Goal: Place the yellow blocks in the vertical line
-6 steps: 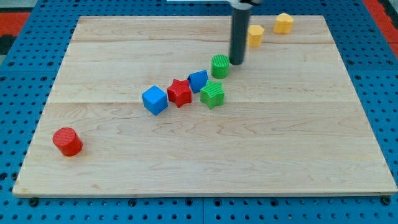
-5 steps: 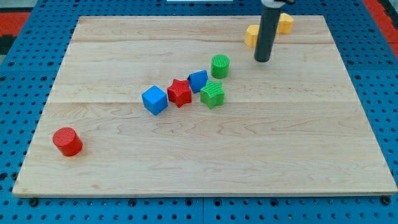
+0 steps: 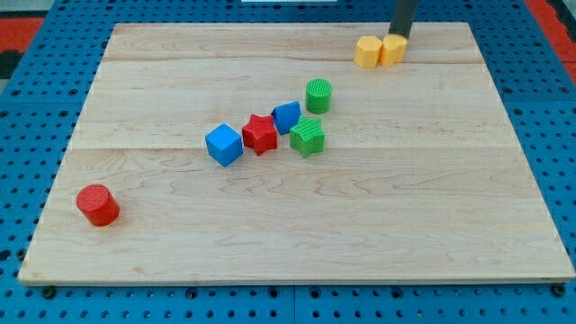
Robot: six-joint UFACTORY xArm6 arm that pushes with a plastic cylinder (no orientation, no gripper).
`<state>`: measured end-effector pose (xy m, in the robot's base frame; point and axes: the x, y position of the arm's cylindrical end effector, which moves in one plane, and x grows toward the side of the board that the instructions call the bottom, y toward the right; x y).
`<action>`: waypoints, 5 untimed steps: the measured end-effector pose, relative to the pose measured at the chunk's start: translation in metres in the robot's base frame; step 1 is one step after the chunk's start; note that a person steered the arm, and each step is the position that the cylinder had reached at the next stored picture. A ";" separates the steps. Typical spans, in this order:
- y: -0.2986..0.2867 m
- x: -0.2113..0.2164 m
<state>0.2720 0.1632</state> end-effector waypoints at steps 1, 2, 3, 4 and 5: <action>-0.012 0.091; -0.009 0.113; 0.019 0.059; 0.009 -0.006; 0.012 -0.057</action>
